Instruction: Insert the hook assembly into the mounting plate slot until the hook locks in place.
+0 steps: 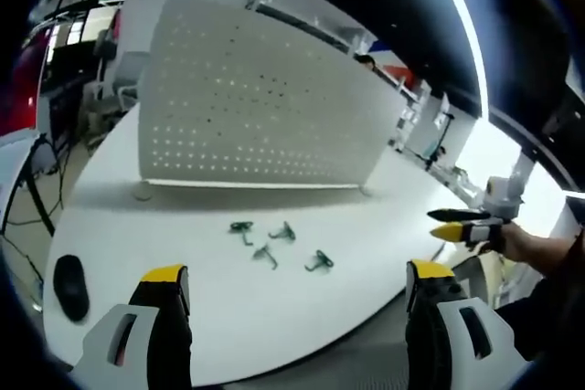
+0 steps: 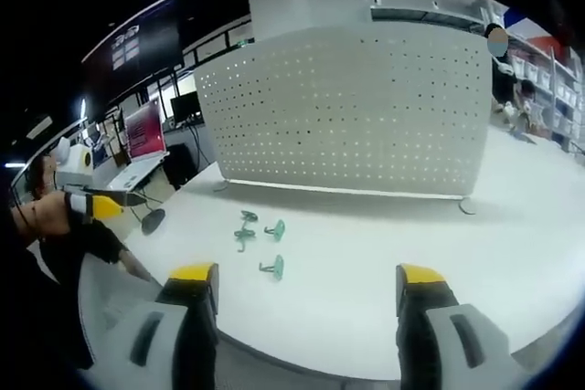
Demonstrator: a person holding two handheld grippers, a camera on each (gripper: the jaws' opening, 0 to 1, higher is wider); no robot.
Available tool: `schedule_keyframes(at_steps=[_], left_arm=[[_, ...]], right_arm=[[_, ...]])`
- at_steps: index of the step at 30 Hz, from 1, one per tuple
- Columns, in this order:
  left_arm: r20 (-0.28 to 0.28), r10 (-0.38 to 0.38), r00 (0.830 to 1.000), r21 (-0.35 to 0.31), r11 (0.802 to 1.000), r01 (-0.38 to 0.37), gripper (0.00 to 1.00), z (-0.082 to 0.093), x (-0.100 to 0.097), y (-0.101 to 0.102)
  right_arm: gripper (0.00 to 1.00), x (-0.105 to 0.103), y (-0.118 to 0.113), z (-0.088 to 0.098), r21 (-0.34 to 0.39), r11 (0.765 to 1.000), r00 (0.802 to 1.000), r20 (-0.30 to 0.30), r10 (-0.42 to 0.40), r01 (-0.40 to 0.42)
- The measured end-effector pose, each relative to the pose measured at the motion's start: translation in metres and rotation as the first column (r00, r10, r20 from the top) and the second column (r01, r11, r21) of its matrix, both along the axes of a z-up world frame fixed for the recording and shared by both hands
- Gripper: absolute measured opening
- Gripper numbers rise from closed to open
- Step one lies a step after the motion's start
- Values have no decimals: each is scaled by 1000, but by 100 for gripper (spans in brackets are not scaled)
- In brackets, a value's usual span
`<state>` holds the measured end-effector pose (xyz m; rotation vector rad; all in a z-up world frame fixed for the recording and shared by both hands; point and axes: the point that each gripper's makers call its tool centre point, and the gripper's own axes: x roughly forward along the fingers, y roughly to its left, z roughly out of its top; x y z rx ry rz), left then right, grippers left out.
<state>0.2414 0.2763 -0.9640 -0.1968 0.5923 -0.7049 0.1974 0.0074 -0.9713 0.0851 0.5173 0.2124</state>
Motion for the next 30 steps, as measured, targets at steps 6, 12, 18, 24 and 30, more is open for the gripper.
schedule_keyframes(at_steps=[6,12,18,24,30], left_arm=[[5,3,1000,-8,1000,-3,100,1,0,2],[-10,9,1000,-4,1000,-9,100,-7,1,4],[-31,5,1000,8,1000,-5,100,-15,0,4],[-35,6,999,12,1000,-6,99,-15,2,5],[-40,-2,999,22,1000,3,98,-17,6,4]], right_arm=[[76,-3,1,-4,-2,1000,1000,-13,5,-5],[76,-3,0,-7,1,1000,1000,-23,6,-6],[75,-1,4,-13,4,1000,999,-37,18,-18],[75,2,11,-20,0,999,997,-56,51,-51],[72,5,16,-33,-26,994,991,-92,101,-104]])
